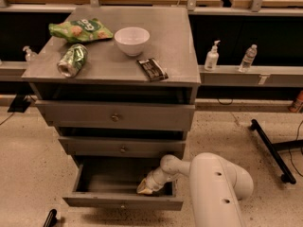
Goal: Open bottom drawer
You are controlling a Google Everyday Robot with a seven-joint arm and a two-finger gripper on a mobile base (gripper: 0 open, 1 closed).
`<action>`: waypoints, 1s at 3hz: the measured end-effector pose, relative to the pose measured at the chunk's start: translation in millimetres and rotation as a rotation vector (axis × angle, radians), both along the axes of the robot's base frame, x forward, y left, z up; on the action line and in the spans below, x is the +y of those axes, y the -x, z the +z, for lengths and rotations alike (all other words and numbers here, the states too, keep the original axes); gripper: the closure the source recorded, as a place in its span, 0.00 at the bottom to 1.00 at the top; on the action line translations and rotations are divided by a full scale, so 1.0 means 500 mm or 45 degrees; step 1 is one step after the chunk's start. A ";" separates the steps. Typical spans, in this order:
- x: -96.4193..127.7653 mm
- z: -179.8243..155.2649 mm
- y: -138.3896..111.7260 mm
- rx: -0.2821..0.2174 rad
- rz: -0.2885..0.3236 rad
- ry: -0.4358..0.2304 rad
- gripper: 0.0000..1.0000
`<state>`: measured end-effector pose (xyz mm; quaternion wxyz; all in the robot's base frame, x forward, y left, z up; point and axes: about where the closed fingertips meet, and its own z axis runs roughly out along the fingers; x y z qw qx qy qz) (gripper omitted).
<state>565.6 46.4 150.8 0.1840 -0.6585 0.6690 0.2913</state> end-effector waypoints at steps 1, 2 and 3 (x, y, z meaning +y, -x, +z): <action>-0.004 0.023 0.060 0.063 0.019 -0.019 1.00; -0.005 0.029 0.073 0.078 0.024 -0.023 1.00; -0.014 0.065 0.088 0.036 0.023 -0.030 1.00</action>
Offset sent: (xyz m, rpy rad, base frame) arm -0.1031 -0.0049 0.0848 0.0897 0.0696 0.1157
